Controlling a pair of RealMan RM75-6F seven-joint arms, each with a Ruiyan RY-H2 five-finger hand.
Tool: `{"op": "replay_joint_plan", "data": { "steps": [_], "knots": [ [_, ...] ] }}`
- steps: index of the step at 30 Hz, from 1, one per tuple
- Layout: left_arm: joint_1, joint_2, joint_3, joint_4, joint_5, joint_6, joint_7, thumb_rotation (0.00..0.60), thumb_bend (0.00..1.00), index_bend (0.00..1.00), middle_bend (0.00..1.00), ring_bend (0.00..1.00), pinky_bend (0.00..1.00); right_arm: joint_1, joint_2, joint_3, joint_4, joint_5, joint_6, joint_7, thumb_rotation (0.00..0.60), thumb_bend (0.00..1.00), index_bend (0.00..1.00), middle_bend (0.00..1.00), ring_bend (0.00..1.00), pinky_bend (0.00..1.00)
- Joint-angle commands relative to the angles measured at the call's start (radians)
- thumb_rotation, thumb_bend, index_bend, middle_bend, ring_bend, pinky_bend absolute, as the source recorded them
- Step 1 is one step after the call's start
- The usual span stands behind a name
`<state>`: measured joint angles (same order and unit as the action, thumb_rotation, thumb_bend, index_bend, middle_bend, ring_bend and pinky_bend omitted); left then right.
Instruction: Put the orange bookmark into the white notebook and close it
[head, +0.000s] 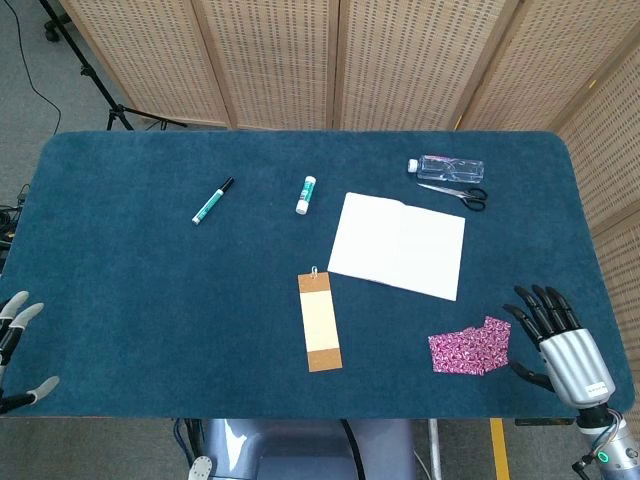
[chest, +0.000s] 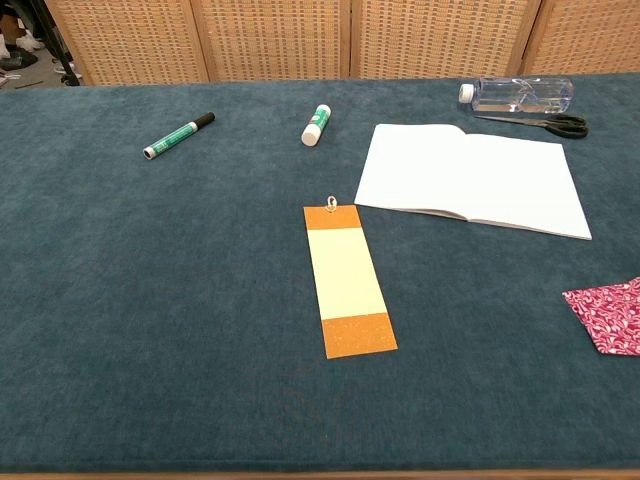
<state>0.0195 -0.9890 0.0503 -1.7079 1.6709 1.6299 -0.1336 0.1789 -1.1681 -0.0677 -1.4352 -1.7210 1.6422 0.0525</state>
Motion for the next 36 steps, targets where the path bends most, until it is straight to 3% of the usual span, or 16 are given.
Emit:
{"op": "replay_joint_plan", "data": {
  "steps": [1, 6, 9, 14, 17, 21, 24, 29, 36],
  "knots": [
    [0.003, -0.001, 0.002, 0.001, 0.007, 0.005, 0.002, 0.6, 0.0, 0.0, 0.0, 0.0, 0.0, -0.003, 0.011, 0.0, -0.01, 0.004, -0.013, -0.005, 0.6, 0.05, 0.18, 0.09, 0.02, 0.08],
    [0.008, -0.002, 0.005, 0.002, 0.013, 0.013, 0.001, 0.6, 0.0, 0.0, 0.0, 0.0, 0.0, 0.018, 0.023, -0.005, -0.039, -0.023, -0.052, -0.003, 0.6, 0.05, 0.18, 0.09, 0.02, 0.08],
    [0.008, -0.001, 0.004, 0.003, 0.01, 0.012, -0.003, 0.6, 0.0, 0.0, 0.0, 0.0, 0.0, 0.068, 0.042, -0.003, -0.097, -0.073, -0.106, -0.032, 0.6, 0.11, 0.18, 0.09, 0.01, 0.08],
    [0.002, 0.001, -0.002, 0.0, -0.002, 0.001, -0.006, 0.6, 0.0, 0.0, 0.0, 0.0, 0.0, 0.218, 0.064, 0.026, -0.278, -0.113, -0.31, -0.034, 0.6, 0.23, 0.18, 0.09, 0.0, 0.08],
    [-0.001, 0.002, -0.005, -0.002, -0.011, -0.006, -0.005, 0.6, 0.0, 0.0, 0.0, 0.0, 0.0, 0.315, 0.049, 0.067, -0.355, -0.064, -0.473, -0.055, 0.6, 0.42, 0.18, 0.09, 0.0, 0.08],
    [-0.004, 0.003, -0.009, -0.004, -0.024, -0.017, -0.005, 0.6, 0.0, 0.0, 0.0, 0.0, 0.0, 0.432, -0.011, 0.132, -0.409, 0.047, -0.683, -0.148, 0.6, 0.82, 0.18, 0.08, 0.0, 0.08],
    [-0.011, 0.002, -0.012, -0.005, -0.036, -0.034, -0.002, 0.6, 0.0, 0.0, 0.0, 0.0, 0.0, 0.504, -0.087, 0.182, -0.412, 0.158, -0.804, -0.244, 0.6, 0.99, 0.18, 0.07, 0.0, 0.08],
    [-0.022, 0.003, -0.019, -0.009, -0.06, -0.06, 0.002, 0.6, 0.0, 0.0, 0.0, 0.0, 0.0, 0.611, -0.246, 0.249, -0.342, 0.383, -0.919, -0.447, 0.6, 1.0, 0.18, 0.07, 0.0, 0.08],
    [-0.036, 0.003, -0.026, -0.012, -0.086, -0.093, 0.009, 0.6, 0.0, 0.0, 0.0, 0.0, 0.0, 0.712, -0.432, 0.27, -0.221, 0.588, -0.879, -0.71, 0.6, 1.0, 0.18, 0.07, 0.0, 0.08]
  ]
}}
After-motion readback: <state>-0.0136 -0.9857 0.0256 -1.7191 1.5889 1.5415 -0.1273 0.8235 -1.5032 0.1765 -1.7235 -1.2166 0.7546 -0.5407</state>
